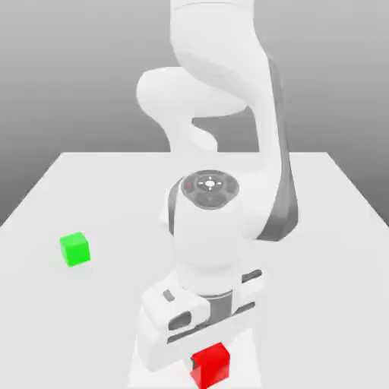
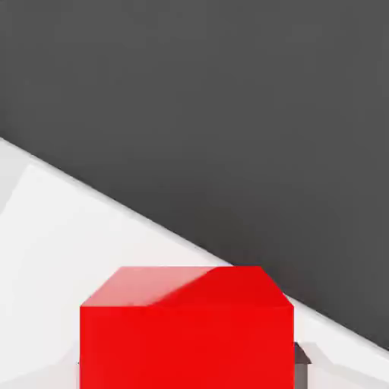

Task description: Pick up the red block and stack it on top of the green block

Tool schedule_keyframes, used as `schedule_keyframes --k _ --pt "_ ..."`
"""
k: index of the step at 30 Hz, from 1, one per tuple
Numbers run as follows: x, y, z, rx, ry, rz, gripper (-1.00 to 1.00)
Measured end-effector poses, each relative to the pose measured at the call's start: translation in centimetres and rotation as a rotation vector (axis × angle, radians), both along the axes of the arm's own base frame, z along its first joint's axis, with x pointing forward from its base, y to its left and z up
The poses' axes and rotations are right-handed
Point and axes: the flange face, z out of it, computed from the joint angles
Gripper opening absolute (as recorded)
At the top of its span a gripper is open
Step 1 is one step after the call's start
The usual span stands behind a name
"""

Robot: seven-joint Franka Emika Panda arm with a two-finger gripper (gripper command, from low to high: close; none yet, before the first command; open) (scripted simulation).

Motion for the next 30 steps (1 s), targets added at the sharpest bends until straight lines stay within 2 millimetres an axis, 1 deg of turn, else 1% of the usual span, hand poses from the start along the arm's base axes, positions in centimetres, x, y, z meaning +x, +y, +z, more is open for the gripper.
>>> schedule_keyframes --k 1,2,5,6,7,9,11,13,14,15,17,19,22,24,26,27,28,30 --pt "0.0 0.0 0.4 0.000 0.000 0.000 -1.00" --pt "0.1 0.0 1.2 0.000 0.000 0.001 -1.00" --pt "0.1 0.0 4.7 0.000 0.000 0.001 -1.00" --pt "-0.1 -0.4 5.9 -0.002 -0.001 -0.010 -1.00" --pt "-0.5 -2.3 6.8 -0.012 -0.003 -0.056 -1.00" --pt "-1.9 -7.0 8.4 -0.036 -0.007 -0.177 -1.00" --pt "-4.4 -13.4 9.6 -0.056 -0.008 -0.349 -1.00" --pt "-7.6 -18.2 10.6 -0.070 -0.008 -0.501 -1.00" --pt "-9.2 -20.0 11.0 -0.075 -0.007 -0.568 -1.00" --pt "-10.6 -21.2 11.3 -0.078 -0.007 -0.622 -1.00" --pt "-13.7 -23.3 11.7 -0.080 -0.006 -0.731 -1.00" --pt "-17.2 -25.5 11.9 -0.076 -0.004 -0.856 -1.00" --pt "-22.6 -27.8 11.6 -0.060 0.000 -1.048 -1.00" --pt "-26.1 -28.6 11.2 -0.041 0.001 -1.172 -1.00" --pt "-29.3 -28.8 10.6 -0.017 0.000 -1.292 -1.00" --pt "-30.2 -28.7 10.3 -0.003 0.001 -1.329 -1.00" --pt "-30.5 -28.6 9.9 0.011 0.003 -1.346 -1.00" --pt "-30.5 -28.4 9.1 0.036 0.007 -1.354 -1.00"
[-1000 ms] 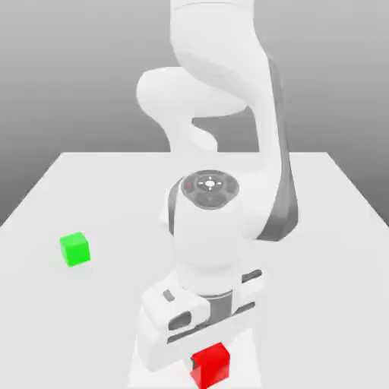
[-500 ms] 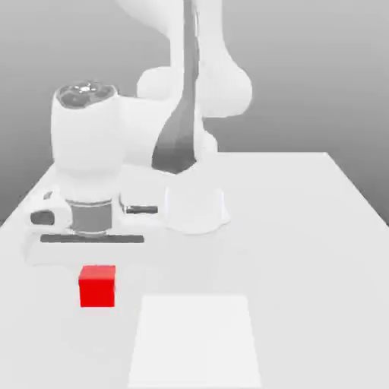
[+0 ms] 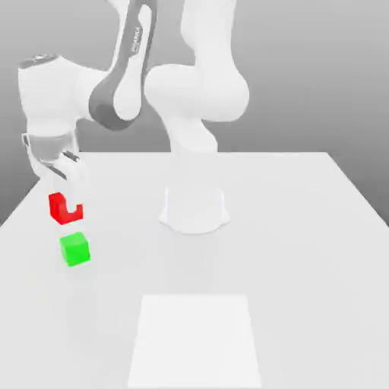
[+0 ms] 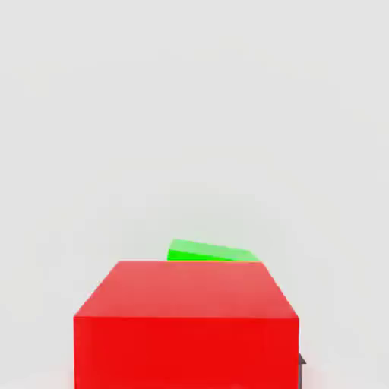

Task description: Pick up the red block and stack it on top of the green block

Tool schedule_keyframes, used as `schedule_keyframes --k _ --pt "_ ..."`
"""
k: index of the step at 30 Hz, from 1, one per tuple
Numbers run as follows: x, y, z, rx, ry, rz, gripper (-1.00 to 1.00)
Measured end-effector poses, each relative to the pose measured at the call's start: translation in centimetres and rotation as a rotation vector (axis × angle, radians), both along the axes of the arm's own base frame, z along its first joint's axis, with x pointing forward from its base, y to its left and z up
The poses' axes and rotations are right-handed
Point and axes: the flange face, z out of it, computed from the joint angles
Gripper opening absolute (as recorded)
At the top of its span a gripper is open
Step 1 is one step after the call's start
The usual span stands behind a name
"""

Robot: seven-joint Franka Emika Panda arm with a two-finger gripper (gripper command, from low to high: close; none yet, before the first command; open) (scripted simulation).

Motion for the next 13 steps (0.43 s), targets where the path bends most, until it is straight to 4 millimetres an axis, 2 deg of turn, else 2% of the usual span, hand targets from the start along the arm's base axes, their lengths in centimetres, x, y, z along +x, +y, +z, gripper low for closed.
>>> schedule_keyframes --k 7,13 --pt "0.4 0.1 -2.9 0.025 -0.017 -0.002 -1.00" --pt "-0.4 -0.1 -5.5 -0.017 0.007 -0.011 -1.00"
